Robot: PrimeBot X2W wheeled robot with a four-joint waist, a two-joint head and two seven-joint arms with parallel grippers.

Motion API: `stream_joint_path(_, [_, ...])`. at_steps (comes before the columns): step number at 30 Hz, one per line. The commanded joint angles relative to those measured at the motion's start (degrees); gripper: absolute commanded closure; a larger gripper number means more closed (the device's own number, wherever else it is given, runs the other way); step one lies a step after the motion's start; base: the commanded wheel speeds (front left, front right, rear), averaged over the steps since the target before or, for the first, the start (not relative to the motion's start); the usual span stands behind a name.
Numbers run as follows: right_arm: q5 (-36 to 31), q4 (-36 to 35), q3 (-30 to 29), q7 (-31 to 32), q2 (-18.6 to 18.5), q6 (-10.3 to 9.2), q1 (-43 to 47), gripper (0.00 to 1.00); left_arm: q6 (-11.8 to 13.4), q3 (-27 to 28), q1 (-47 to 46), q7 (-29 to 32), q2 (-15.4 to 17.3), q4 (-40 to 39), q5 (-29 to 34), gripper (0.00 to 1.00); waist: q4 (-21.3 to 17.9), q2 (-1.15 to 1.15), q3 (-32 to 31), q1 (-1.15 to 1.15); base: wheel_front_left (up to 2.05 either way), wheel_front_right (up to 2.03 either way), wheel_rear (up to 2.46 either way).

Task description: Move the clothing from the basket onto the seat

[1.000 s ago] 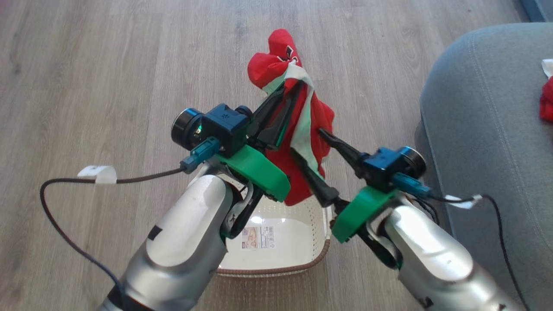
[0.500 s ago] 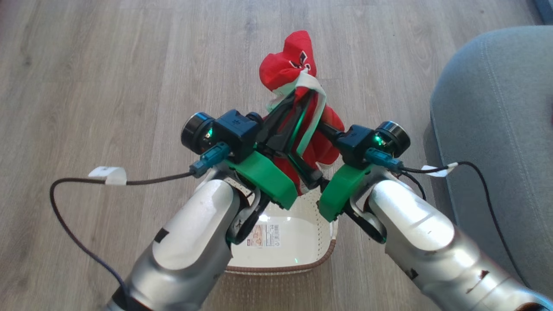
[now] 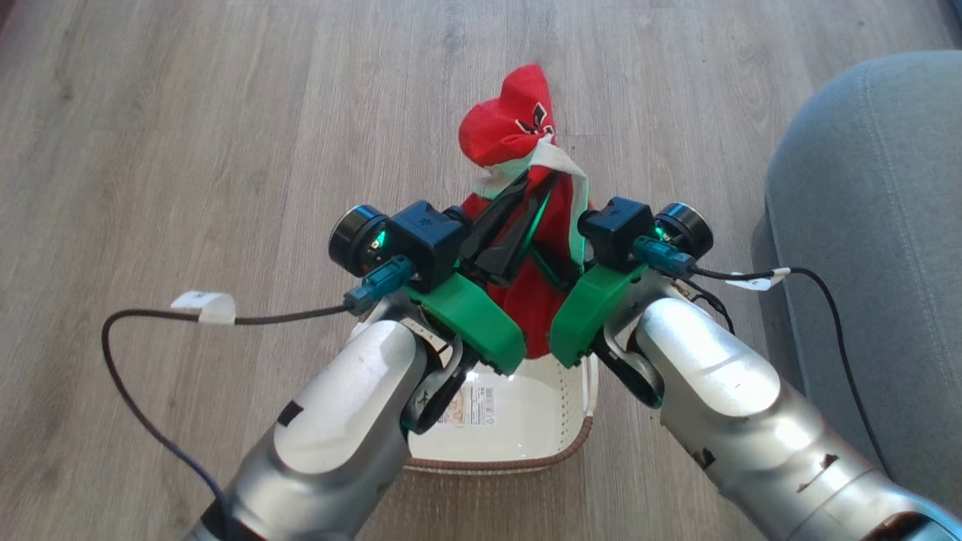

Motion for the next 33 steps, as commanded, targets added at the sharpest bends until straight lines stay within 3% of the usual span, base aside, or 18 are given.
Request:
stream_joint_path(1, [0.61, -2.00, 0.16, -0.37, 1.28, -0.02, -0.97, 1.00, 0.23, 1.96, -2.16, -0.72, 0.61, -1.28, -0.35, 1.00, -0.04, 0.00, 0.17, 0.00, 0.00, 0.00, 0.00])
stream_joint_path(6, [0.59, -2.58, -1.07, -0.37, 1.29, -0.02, -0.50, 1.00, 0.20, 2.59, -1.99, -0.72, 0.61, -0.56, 0.21, 1.00, -0.58, 0.00, 0.73, 0.00, 0.00, 0.00, 0.00])
stream_joint_path(7, [0.48, -2.79, -1.30, -0.37, 1.29, -0.02, -0.37, 1.00, 0.08, 2.70, -1.92, -0.72, 0.61, -0.54, 0.24, 0.81, -0.73, 0.00, 0.81, 0.00, 0.00, 0.00, 0.00])
stream_joint_path(8, [0.33, -3.04, -1.69, -0.37, 1.29, -0.02, -0.30, 1.00, -0.14, 2.74, -1.86, -0.72, 0.61, -0.57, 0.26, 0.31, -0.88, 0.00, 0.91, 0.00, 0.00, 0.00, 0.00])
stream_joint_path(9, [0.18, -3.34, -2.16, -0.37, 1.29, -0.02, -0.19, 1.00, -0.41, 2.66, -1.78, -0.72, 0.61, -0.33, 0.27, 0.00, -1.02, 0.00, 0.98, 0.00, 0.00, 0.00, 0.00])
stream_joint_path(18, [-2.44, -6.03, -8.11, -0.37, 1.30, -0.02, 2.59, 1.00, -2.18, 4.58, -0.99, -0.72, 0.84, 2.74, 1.90, 0.00, -4.74, 0.00, 1.79, 0.00, 0.00, 0.00, 0.00])
stream_joint_path(33, [-5.11, -9.84, -16.94, -0.37, 0.99, -0.02, 7.96, 1.00, -4.43, 9.54, 2.09, -0.72, 1.81, 5.92, 4.72, 0.00, -17.06, 0.00, 1.72, 0.00, 0.00, 0.00, 0.00])
